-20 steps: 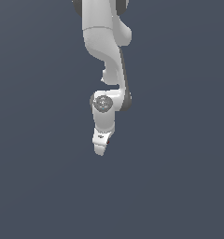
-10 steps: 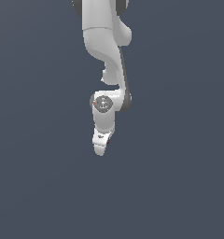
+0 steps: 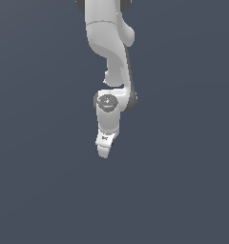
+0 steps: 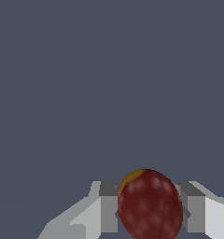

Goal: Pick up the object and move it to a goal position.

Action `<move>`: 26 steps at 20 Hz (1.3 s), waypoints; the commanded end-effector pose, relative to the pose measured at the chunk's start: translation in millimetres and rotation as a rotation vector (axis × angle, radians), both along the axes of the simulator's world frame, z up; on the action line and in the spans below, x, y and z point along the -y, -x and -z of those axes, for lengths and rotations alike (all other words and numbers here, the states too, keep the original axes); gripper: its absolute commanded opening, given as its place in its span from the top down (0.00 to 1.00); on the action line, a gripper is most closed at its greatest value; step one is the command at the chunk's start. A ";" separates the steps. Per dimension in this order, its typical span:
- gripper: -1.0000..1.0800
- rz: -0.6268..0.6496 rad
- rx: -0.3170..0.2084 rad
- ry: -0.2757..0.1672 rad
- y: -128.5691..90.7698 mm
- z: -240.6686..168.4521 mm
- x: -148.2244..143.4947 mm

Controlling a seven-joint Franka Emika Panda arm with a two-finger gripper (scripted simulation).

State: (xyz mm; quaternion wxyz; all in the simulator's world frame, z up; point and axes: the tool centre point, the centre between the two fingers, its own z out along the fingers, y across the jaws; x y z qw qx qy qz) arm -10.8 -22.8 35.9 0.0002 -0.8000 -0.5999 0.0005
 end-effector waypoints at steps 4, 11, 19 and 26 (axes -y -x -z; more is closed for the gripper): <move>1.00 -0.001 0.001 0.000 -7.1 -35.7 -18.2; 1.00 -0.002 0.001 0.000 -20.3 -102.8 -52.5; 1.00 -0.003 0.001 -0.002 -38.0 -187.4 -95.0; 1.00 -0.002 0.001 -0.002 -53.5 -255.0 -128.4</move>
